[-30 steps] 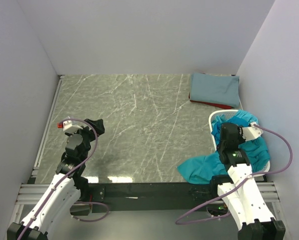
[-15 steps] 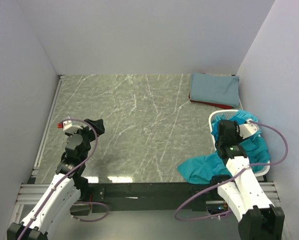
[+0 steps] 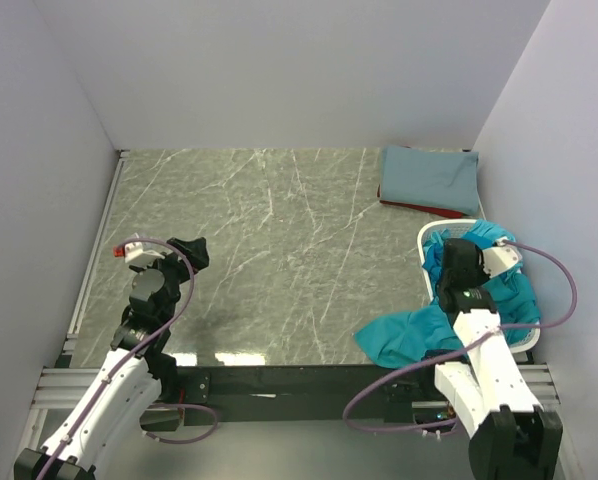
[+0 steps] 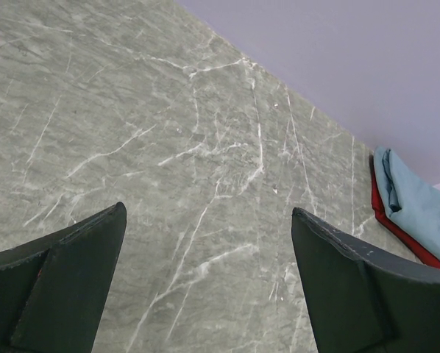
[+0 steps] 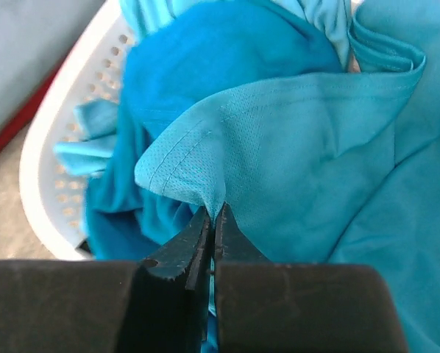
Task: Fold and stack the t-shirts
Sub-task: Grab the tshirt from the pile
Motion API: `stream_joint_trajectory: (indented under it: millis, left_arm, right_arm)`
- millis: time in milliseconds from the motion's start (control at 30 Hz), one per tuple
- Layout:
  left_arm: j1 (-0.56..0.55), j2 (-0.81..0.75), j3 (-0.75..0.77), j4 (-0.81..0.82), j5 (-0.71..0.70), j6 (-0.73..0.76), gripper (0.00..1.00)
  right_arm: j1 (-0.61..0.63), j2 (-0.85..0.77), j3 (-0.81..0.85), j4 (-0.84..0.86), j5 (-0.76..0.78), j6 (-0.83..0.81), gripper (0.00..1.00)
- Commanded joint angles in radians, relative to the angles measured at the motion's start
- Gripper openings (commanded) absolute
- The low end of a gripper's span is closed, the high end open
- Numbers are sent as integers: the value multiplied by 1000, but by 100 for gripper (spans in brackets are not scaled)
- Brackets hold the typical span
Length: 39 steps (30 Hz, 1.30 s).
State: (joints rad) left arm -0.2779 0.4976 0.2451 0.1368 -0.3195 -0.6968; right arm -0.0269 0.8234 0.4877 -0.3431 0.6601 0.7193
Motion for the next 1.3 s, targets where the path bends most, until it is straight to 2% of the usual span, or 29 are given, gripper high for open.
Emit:
stream_joint_trajectory:
  millis: [0,200,267,433,567,733,867,1000,1100,1267]
  left_arm:
    - [5,-16,11,12,-1,-7,99]
    - [5,-24,13,7,3,-7,99]
    - [5,-24,11,10,5,-7,99]
    - [5,-22,11,7,11,-7,100]
    - [5,-25,11,4,13,-7,99]
    - [5,-31,11,3,14,-7,99]
    - [5,-27,8,12,17,-7,99]
    - [3,-11,10,18,23,-7,99]
    - [5,-7,8,23,28,-7,100]
    - [5,-10,3,29,34,-9,99]
  right_arm:
    - [-4,-117,90,-29,-10,-46,0]
    - [-2,-358,187,-8,-138,-116,0]
    - [-2,-385,213,4,-191,-126,0]
    - [-2,-310,301,-36,-195,-158,0]
    - [-1,-303,284,24,-287,-146,0]
    - [1,-273,310,20,-246,-158,0]
    - [1,-259,264,18,-195,-158,0]
    - [1,-254,174,13,-175,-136,21]
    - [-1,-259,122,-5,-149,-126,30]
    - [-1,-280,72,-25,-116,-123,36]
